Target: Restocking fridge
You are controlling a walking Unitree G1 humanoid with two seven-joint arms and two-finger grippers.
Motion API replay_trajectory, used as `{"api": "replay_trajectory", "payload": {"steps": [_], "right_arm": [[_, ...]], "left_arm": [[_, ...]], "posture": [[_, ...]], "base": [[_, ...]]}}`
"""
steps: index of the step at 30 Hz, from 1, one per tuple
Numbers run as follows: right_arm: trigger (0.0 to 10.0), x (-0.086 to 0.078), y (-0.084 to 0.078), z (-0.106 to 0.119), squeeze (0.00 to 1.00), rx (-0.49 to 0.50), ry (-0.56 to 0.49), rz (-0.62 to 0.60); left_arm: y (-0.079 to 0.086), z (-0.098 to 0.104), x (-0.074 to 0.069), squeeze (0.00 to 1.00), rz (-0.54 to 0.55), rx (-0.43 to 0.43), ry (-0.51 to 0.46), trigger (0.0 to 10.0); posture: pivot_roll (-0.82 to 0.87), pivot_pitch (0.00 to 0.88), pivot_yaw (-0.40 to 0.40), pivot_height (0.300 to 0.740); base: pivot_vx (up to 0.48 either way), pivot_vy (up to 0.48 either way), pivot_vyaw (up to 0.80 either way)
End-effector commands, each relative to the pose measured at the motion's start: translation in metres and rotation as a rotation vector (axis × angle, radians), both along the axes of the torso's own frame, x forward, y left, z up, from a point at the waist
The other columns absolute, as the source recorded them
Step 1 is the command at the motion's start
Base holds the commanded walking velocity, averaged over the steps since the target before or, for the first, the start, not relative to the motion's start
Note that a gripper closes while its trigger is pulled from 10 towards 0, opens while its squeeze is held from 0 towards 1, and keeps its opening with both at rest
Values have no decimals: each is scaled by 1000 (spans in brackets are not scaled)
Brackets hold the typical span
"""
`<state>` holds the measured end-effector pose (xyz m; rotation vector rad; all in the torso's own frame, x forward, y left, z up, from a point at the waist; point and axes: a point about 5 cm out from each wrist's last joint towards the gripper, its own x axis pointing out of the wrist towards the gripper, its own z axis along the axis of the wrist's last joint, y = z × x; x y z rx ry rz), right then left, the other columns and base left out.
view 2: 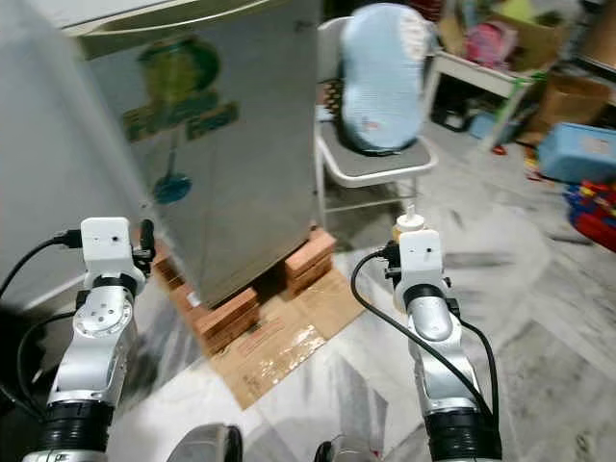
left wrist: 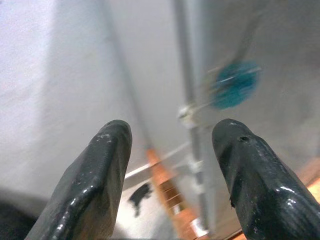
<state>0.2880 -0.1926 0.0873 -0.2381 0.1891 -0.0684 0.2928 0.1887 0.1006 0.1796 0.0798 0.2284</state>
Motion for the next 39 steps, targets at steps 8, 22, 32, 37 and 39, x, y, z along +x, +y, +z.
{"api": "replay_trajectory", "payload": {"steps": [8, 22, 32, 37, 39], "right_arm": [[10000, 2, -1, 9, 0, 24, -42, 0], [10000, 3, 0, 9, 0, 26, -41, 20], [10000, 1, 3, 9, 0, 7, -42, 63], [10000, 1, 3, 8, 0, 24, -35, 62], [10000, 0, 3, 8, 0, 26, -32, 61]], "left_arm": [[-2, -3, 0, 0, 3, -2, 1, 10000], [-3, -2, 2, 0, 2, -9, -10, 10000], [-1, -4, 1, 0, 51, -10, -5, 10000], [5, -4, 0, 0, 98, -19, 1, 10000], [6, -5, 0, 0, 97, -24, 4, 10000]], "posture": [[-13, 77, 3, 740], [-18, 71, -3, 740], [-20, 77, -5, 740], [-20, 80, -6, 740], [-19, 80, -6, 740]], "base": [[144, 0, 195], [395, 0, 0], [201, 0, 394], [0, 0, 173], [0, 240, 0]]}}
